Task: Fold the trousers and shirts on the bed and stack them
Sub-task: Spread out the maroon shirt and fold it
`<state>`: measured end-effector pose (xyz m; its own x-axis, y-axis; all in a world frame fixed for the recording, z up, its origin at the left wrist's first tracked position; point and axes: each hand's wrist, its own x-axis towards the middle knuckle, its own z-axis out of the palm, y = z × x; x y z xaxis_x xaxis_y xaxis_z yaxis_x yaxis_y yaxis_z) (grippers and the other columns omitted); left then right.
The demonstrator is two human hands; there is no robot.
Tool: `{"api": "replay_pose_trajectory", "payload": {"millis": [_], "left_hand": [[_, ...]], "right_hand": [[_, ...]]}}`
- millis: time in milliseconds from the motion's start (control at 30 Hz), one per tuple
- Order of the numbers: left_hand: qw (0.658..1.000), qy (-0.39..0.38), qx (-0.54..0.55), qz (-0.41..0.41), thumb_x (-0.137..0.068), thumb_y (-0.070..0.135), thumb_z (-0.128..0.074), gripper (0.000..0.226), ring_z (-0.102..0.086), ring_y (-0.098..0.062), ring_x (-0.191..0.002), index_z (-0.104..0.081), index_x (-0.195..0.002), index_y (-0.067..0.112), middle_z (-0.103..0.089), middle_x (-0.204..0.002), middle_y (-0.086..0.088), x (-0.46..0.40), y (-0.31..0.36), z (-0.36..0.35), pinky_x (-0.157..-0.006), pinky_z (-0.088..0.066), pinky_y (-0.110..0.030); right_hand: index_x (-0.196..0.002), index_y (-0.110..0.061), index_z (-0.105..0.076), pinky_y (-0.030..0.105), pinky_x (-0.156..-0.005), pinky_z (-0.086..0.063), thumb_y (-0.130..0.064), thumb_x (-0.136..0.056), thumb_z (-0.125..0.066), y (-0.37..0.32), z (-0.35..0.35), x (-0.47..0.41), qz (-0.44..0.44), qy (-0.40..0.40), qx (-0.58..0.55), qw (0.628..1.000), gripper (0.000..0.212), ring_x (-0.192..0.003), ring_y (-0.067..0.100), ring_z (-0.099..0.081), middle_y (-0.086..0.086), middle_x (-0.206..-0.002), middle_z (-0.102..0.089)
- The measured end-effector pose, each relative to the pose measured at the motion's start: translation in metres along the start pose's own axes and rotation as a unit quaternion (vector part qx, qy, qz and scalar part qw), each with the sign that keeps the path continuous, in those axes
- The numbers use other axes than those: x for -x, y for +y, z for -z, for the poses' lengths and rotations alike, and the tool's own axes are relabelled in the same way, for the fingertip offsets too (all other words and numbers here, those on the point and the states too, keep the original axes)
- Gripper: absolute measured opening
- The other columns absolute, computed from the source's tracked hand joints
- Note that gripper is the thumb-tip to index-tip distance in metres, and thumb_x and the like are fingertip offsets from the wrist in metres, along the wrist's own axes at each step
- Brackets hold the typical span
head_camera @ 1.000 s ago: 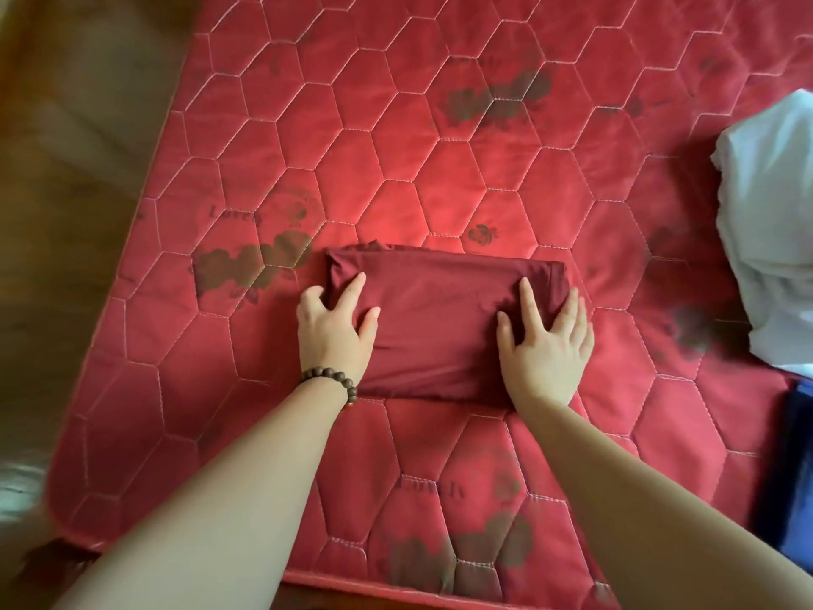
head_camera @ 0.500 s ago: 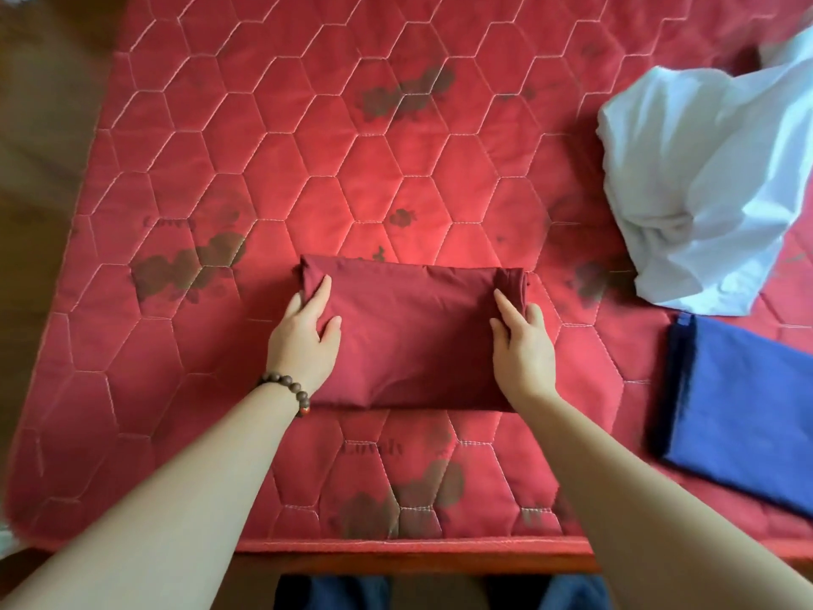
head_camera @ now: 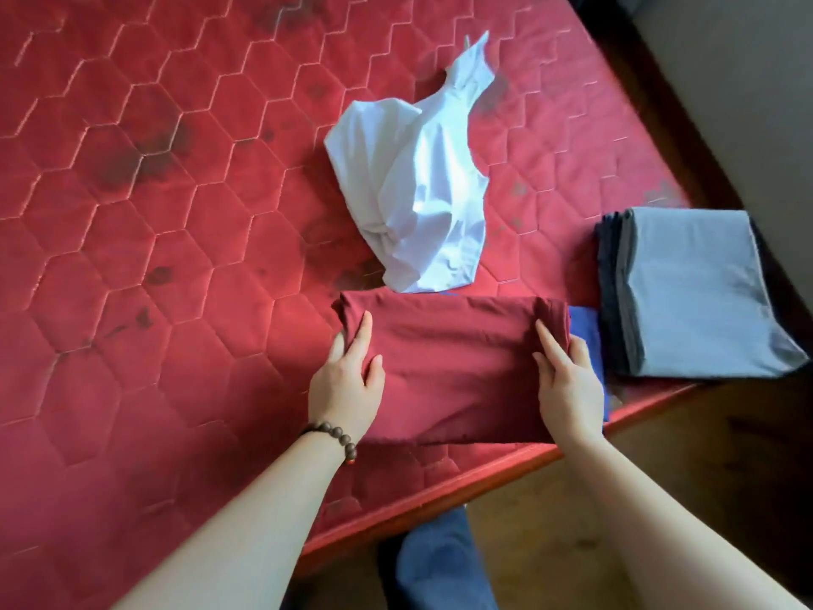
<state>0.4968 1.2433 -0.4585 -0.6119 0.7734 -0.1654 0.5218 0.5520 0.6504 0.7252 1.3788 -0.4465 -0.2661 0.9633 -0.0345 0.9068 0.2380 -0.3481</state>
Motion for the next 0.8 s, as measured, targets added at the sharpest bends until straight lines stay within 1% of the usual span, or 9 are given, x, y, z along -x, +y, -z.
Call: {"api": "replay_pose_trajectory", "payload": {"millis": [167, 300, 400, 467, 500, 567, 633, 700, 800], "left_hand": [[0.999, -0.039, -0.008, -0.011, -0.090, 0.024, -0.059, 0.058, -0.062, -0.039, -0.096, -0.040, -0.145, 0.031, -0.049, -0.138, -0.012, -0.015, 0.049, -0.069, -0.079, -0.050, -0.039], [0.998, -0.050, -0.025, -0.010, -0.090, 0.025, -0.059, 0.059, -0.061, -0.039, -0.103, -0.039, -0.145, 0.035, -0.043, -0.146, -0.009, -0.026, 0.054, -0.107, -0.082, -0.051, -0.040], [0.994, -0.096, -0.057, 0.011, -0.095, 0.034, -0.050, 0.057, -0.061, -0.040, -0.102, -0.027, -0.146, 0.046, -0.032, -0.153, -0.004, -0.031, 0.044, -0.121, -0.084, -0.050, -0.040], [0.992, -0.096, -0.080, 0.018, -0.096, 0.038, -0.046, 0.056, -0.060, -0.039, -0.106, -0.024, -0.146, 0.048, -0.027, -0.155, -0.005, -0.030, 0.041, -0.123, -0.087, -0.050, -0.042], [0.993, -0.064, -0.095, 0.009, -0.096, 0.038, -0.046, 0.055, -0.058, -0.038, -0.110, -0.028, -0.147, 0.043, -0.028, -0.154, -0.009, -0.029, 0.042, -0.122, -0.089, -0.048, -0.044], [0.989, 0.041, -0.138, -0.044, -0.093, 0.034, -0.048, 0.053, -0.051, -0.036, -0.116, -0.041, -0.145, 0.027, -0.035, -0.147, -0.015, -0.027, 0.047, -0.120, -0.094, -0.042, -0.048], [0.974, 0.085, -0.167, -0.130, -0.089, 0.029, -0.047, 0.052, -0.045, -0.033, -0.124, -0.049, -0.139, 0.015, -0.041, -0.144, -0.015, -0.026, 0.057, -0.126, -0.099, -0.037, -0.049], [0.953, 0.024, -0.208, -0.218, -0.089, 0.026, -0.048, 0.052, -0.037, -0.031, -0.137, -0.048, -0.139, 0.011, -0.040, -0.149, -0.013, -0.026, 0.065, -0.140, -0.109, -0.031, -0.048], [0.928, -0.080, -0.270, -0.243, -0.092, 0.036, -0.049, 0.059, -0.019, -0.031, -0.146, -0.036, -0.148, 0.023, -0.025, -0.158, -0.007, -0.031, 0.057, -0.157, -0.118, -0.018, -0.048]], "right_hand": [[-0.137, -0.029, -0.052, 0.042, -0.073, -0.050, -0.019, -0.096, -0.054, 0.076, 0.013, -0.035, -0.025, 0.005, 0.032, 0.999, 0.042, -0.083, 0.041, -0.062, 0.012, -0.127, -0.050], [-0.139, -0.033, -0.048, 0.041, -0.073, -0.050, -0.023, -0.097, -0.052, 0.111, -0.003, -0.052, -0.051, -0.021, 0.040, 0.998, 0.043, -0.081, 0.040, -0.060, 0.013, -0.123, -0.048], [-0.143, -0.042, -0.038, 0.040, -0.080, -0.048, -0.032, -0.099, -0.047, 0.125, -0.021, -0.058, -0.071, -0.113, 0.033, 0.990, 0.046, -0.090, 0.039, -0.059, 0.011, -0.130, -0.039], [-0.143, -0.043, -0.036, 0.042, -0.088, -0.047, -0.036, -0.098, -0.047, 0.127, -0.027, -0.059, -0.085, -0.125, 0.046, 0.987, 0.047, -0.104, 0.040, -0.055, 0.014, -0.141, -0.033], [-0.143, -0.039, -0.040, 0.045, -0.092, -0.045, -0.035, -0.097, -0.049, 0.126, -0.029, -0.057, -0.069, -0.086, 0.059, 0.992, 0.047, -0.112, 0.041, -0.050, 0.017, -0.145, -0.031], [-0.140, -0.024, -0.050, 0.051, -0.103, -0.038, -0.031, -0.095, -0.055, 0.114, -0.033, -0.051, 0.021, 0.030, 0.094, 0.995, 0.046, -0.124, 0.043, -0.043, 0.022, -0.147, -0.035], [-0.138, -0.020, -0.051, 0.053, -0.113, -0.024, -0.032, -0.093, -0.052, 0.095, -0.042, -0.045, 0.110, 0.061, 0.101, 0.987, 0.047, -0.135, 0.038, -0.036, 0.019, -0.148, -0.038], [-0.142, -0.025, -0.046, 0.056, -0.116, -0.015, -0.036, -0.091, -0.048, 0.071, -0.058, -0.038, 0.169, 0.002, 0.090, 0.981, 0.052, -0.142, 0.031, -0.027, 0.011, -0.152, -0.035], [-0.147, -0.034, -0.036, 0.061, -0.114, -0.013, -0.047, -0.092, -0.044, 0.056, -0.081, -0.032, 0.199, -0.091, 0.118, 0.969, 0.056, -0.147, 0.026, -0.017, 0.001, -0.157, -0.026]]}}
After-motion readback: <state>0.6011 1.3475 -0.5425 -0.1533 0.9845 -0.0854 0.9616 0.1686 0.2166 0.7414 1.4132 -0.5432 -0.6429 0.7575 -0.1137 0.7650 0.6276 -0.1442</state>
